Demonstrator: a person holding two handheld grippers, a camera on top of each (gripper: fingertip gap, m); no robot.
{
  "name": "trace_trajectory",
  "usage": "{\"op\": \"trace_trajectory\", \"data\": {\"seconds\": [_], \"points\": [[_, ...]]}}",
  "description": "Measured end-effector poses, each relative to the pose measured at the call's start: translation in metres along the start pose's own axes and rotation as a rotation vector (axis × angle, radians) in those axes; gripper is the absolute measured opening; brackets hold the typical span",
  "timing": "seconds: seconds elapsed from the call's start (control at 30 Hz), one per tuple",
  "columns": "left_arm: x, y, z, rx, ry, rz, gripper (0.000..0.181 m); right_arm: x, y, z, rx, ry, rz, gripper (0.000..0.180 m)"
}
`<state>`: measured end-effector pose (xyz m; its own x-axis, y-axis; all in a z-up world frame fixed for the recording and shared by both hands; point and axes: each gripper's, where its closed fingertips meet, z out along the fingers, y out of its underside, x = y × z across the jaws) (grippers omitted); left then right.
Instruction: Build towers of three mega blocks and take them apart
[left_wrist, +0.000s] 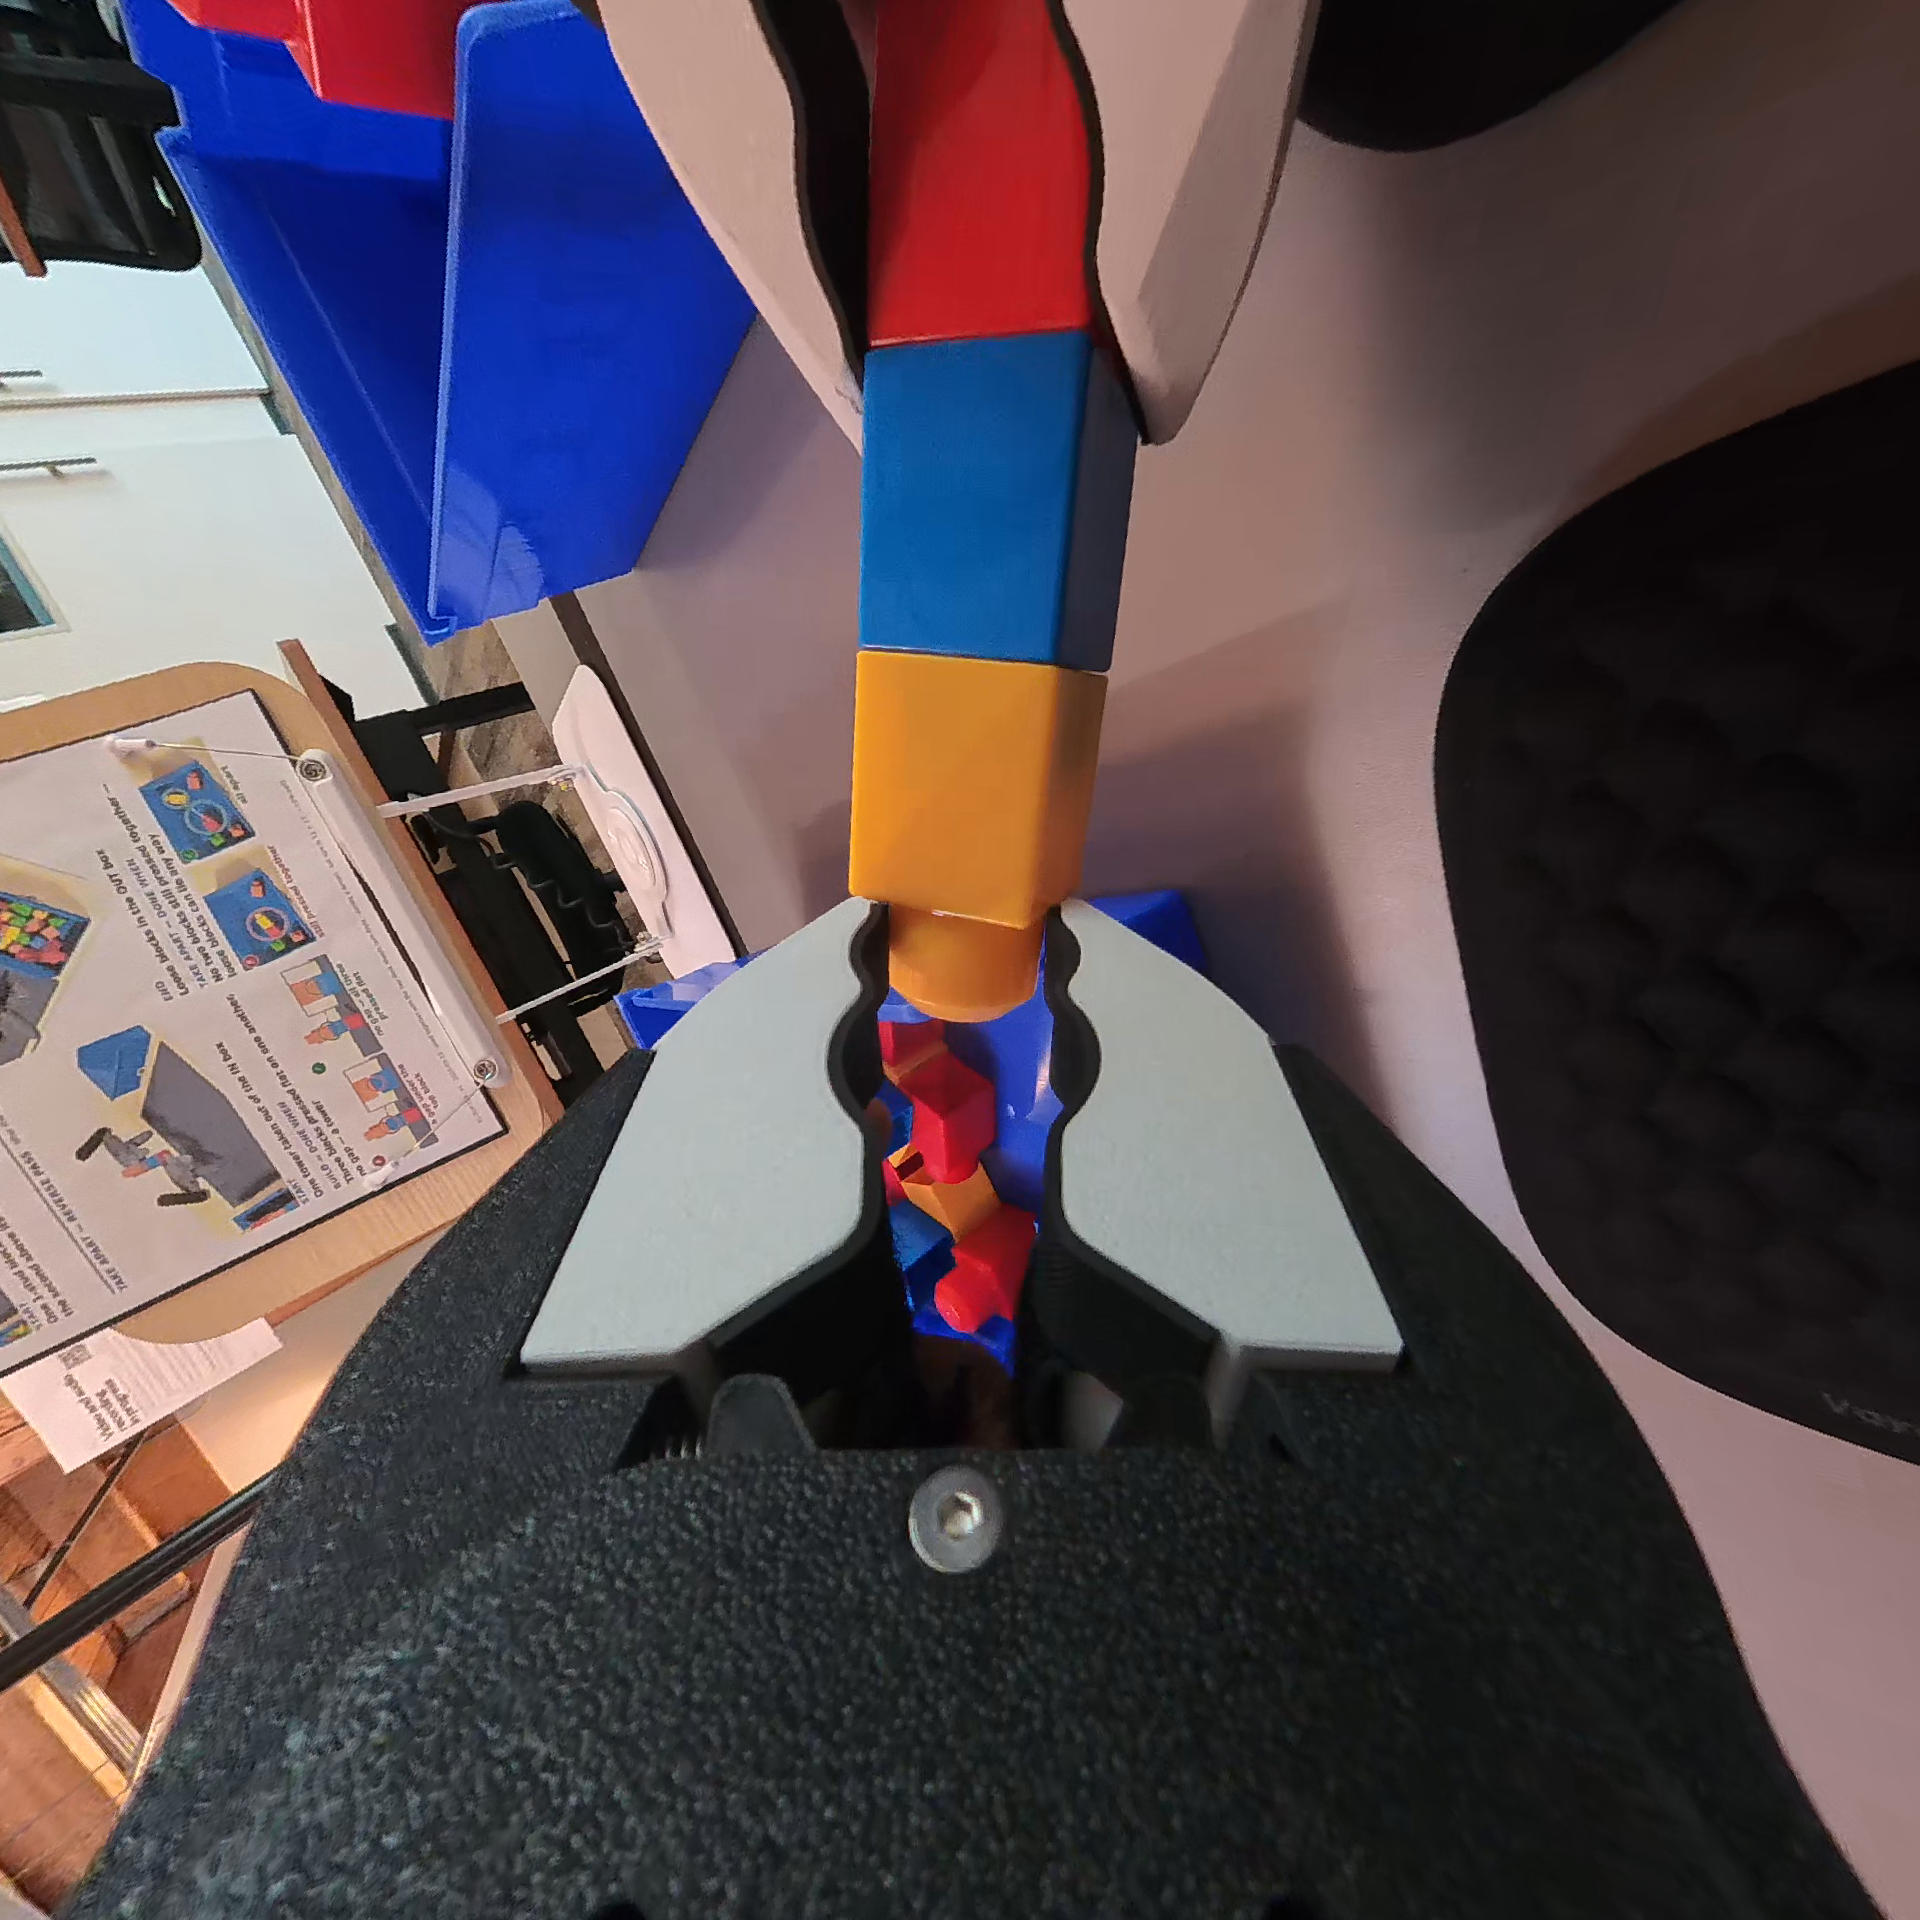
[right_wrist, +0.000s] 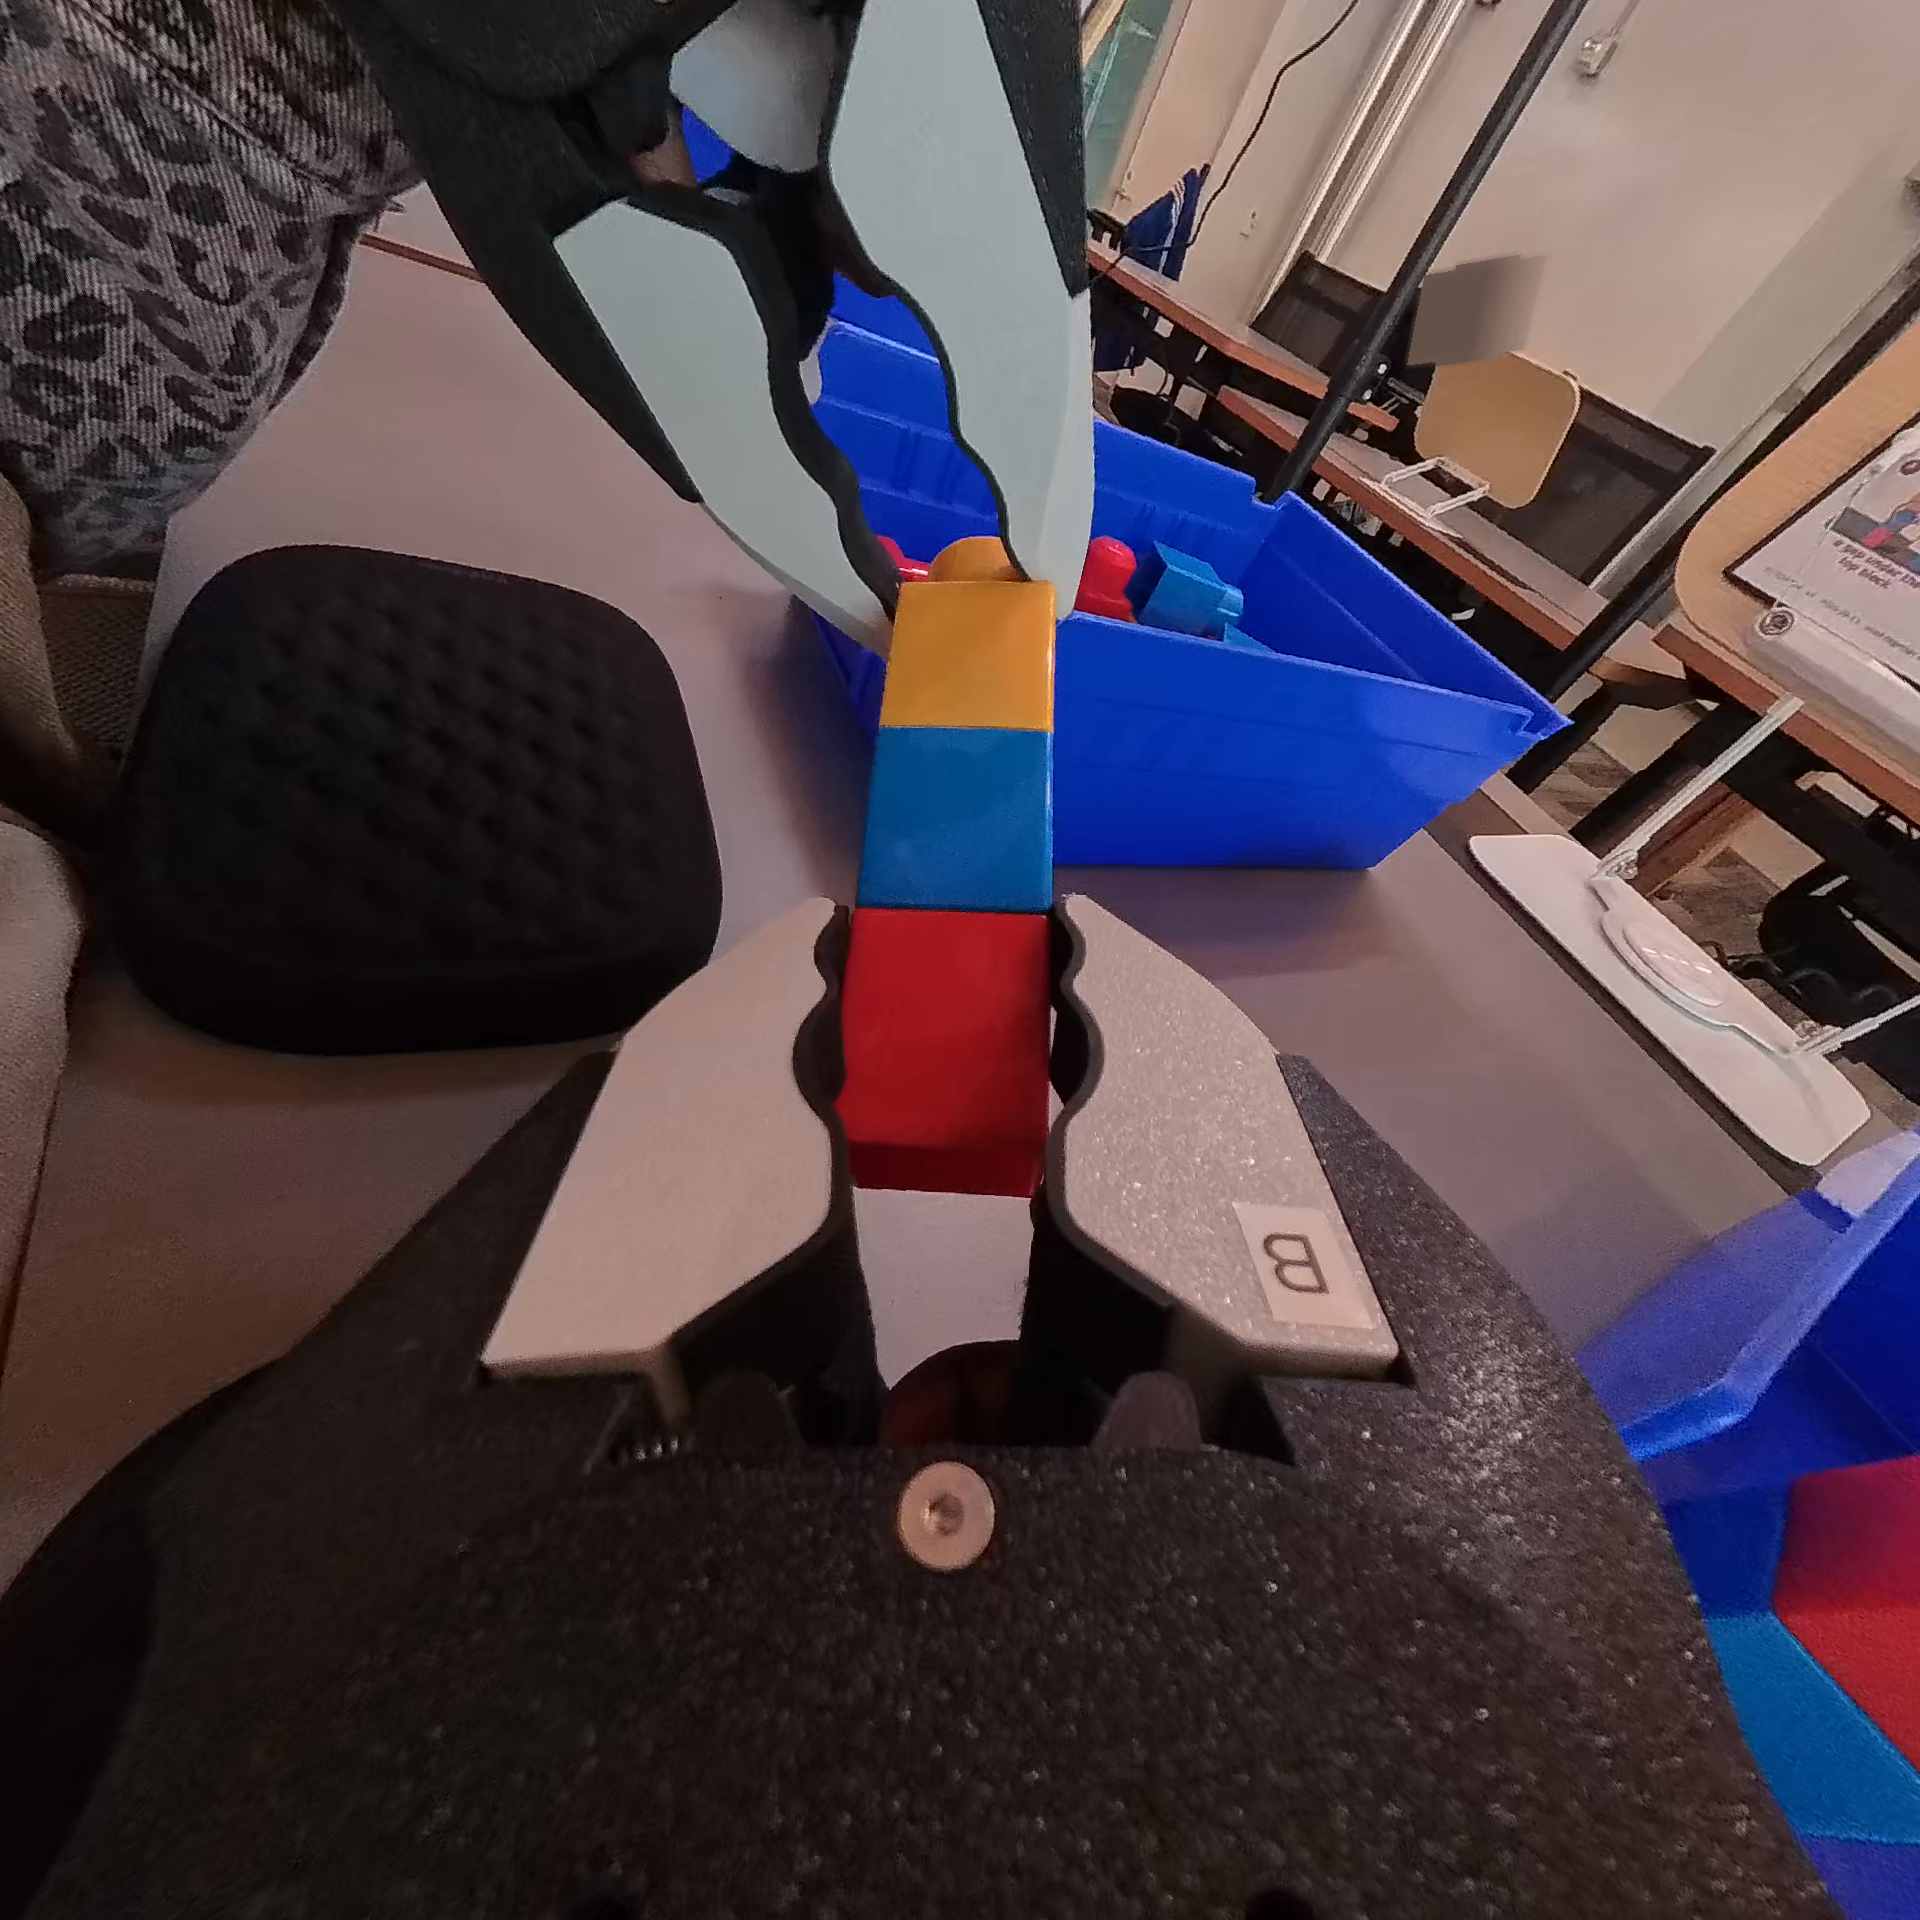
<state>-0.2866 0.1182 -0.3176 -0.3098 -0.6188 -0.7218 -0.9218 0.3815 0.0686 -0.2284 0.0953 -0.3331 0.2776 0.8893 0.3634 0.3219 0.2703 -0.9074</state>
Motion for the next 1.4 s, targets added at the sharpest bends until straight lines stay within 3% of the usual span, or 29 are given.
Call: {"op": "trace_trajectory", "data": {"seconds": [0.07,0.13,0.27,0.33,0.4,0.5,0.6,0.67,0.73,0.87,0.93,1.03,1.17,1.23,1.4], "points": [[-0.006,0.001,-0.006,0.059,-0.029,-0.054,0.032,0.003,-0.005,-0.001,0.033,0.014,-0.005,0.036],[-0.031,0.0,-0.029,0.244,-0.124,-0.296,0.039,0.012,-0.019,-0.008,0.119,0.049,0.024,0.036],[-0.083,-0.013,-0.093,0.891,-0.321,-0.831,0.053,0.025,-0.049,-0.03,0.363,0.01,0.238,0.036],[-0.084,-0.029,-0.101,1.177,-0.239,-1.037,0.061,0.026,-0.067,-0.043,0.512,-0.094,0.395,0.036],[-0.076,-0.052,-0.092,1.336,-0.128,-1.135,0.071,0.029,-0.077,-0.056,0.625,-0.179,0.512,0.036],[-0.081,-0.073,-0.078,1.492,-0.098,-1.289,0.063,0.031,-0.079,-0.063,0.682,-0.245,0.609,0.036],[-0.083,-0.086,-0.073,1.594,0.021,-1.372,0.047,0.022,-0.073,-0.053,0.603,-0.258,0.579,0.036],[-0.081,-0.083,-0.07,1.571,0.013,-1.341,0.04,0.018,-0.068,-0.046,0.55,-0.258,0.564,0.036],[-0.08,-0.075,-0.063,1.447,-0.118,-1.294,0.039,0.025,-0.055,-0.035,0.469,-0.195,0.595,0.039],[-0.081,-0.028,-0.032,0.86,-0.614,-1.154,0.037,0.051,-0.041,-0.033,0.434,0.019,0.57,0.041],[-0.071,-0.03,-0.012,0.616,-0.63,-1.005,0.037,0.057,-0.041,-0.035,0.439,0.093,0.517,0.041],[-0.06,-0.045,0.008,0.404,-0.655,-0.767,0.037,0.051,-0.04,-0.03,0.395,0.113,0.442,0.044],[-0.055,-0.053,0.02,0.271,-0.706,-0.549,0.037,0.055,-0.036,-0.029,0.37,0.152,0.437,0.041],[-0.052,-0.055,0.022,0.273,-0.708,-0.533,0.037,0.057,-0.034,-0.03,0.366,0.165,0.448,0.029],[-0.054,-0.057,0.019,0.331,-0.731,-0.579,0.039,0.057,-0.036,-0.032,0.368,0.173,0.422,0.028]]}}
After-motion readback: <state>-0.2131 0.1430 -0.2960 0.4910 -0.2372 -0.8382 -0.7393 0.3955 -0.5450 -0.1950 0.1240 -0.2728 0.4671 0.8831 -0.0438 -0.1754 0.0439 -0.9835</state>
